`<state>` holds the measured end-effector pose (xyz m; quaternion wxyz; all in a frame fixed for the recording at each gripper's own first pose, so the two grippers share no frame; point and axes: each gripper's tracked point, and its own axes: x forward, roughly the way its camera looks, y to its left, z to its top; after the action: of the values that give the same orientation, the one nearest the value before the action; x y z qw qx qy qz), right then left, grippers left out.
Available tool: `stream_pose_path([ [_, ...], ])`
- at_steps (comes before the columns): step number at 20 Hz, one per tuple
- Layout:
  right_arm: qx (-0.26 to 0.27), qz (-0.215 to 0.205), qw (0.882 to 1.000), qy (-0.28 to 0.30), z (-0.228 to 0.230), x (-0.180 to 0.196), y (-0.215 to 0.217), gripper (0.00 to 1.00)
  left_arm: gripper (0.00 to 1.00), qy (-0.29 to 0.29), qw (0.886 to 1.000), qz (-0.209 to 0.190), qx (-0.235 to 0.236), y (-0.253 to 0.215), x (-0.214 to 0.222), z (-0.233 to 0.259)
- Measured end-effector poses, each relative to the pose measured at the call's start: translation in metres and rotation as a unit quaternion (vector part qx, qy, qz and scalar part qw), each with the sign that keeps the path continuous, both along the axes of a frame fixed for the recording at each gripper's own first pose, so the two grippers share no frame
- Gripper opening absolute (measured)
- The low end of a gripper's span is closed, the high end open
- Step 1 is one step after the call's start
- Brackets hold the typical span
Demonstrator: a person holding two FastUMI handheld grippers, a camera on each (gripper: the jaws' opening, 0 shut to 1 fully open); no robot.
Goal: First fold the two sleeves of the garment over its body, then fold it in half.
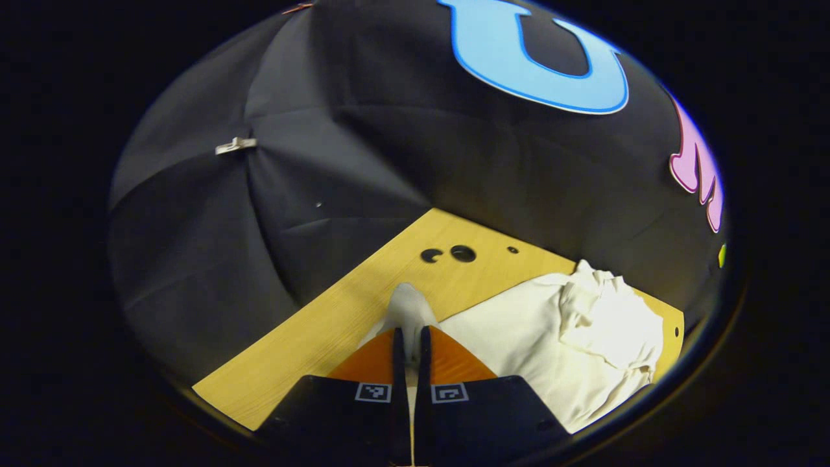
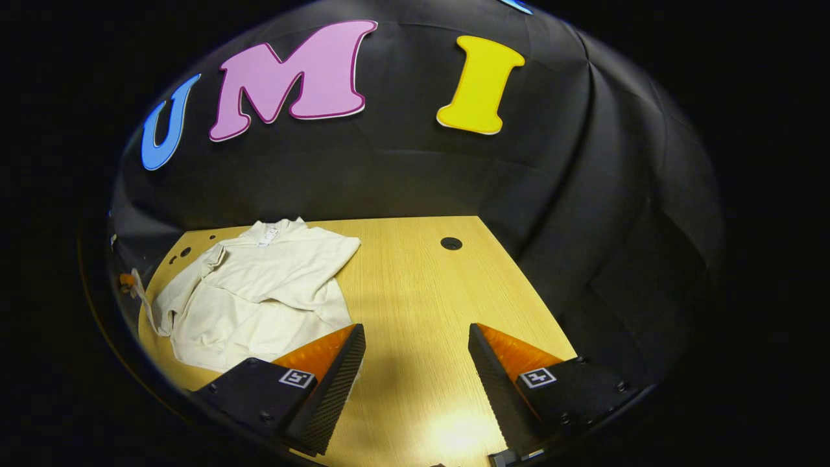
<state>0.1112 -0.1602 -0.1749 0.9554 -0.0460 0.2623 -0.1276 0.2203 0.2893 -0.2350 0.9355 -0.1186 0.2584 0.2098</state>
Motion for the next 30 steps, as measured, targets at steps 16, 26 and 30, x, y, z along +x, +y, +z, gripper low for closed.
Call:
stream_pose_path([
  [16,0.028,-0.021,0.999,0.025,-0.042,0.015,-0.028,0.98,0.07,-0.062,0.968,-0.231,0.072,-0.242,0.179,0.075],
  [26,0.028,0.006,0.999,0.029,-0.059,0.024,-0.033,0.98,0.07,-0.076,0.931,-0.355,0.038,-0.432,0.191,0.05],
  [30,0.031,0.001,0.999,0.023,-0.059,0.021,-0.037,0.98,0.08,-0.075,0.92,-0.383,0.023,-0.479,0.184,0.036],
])
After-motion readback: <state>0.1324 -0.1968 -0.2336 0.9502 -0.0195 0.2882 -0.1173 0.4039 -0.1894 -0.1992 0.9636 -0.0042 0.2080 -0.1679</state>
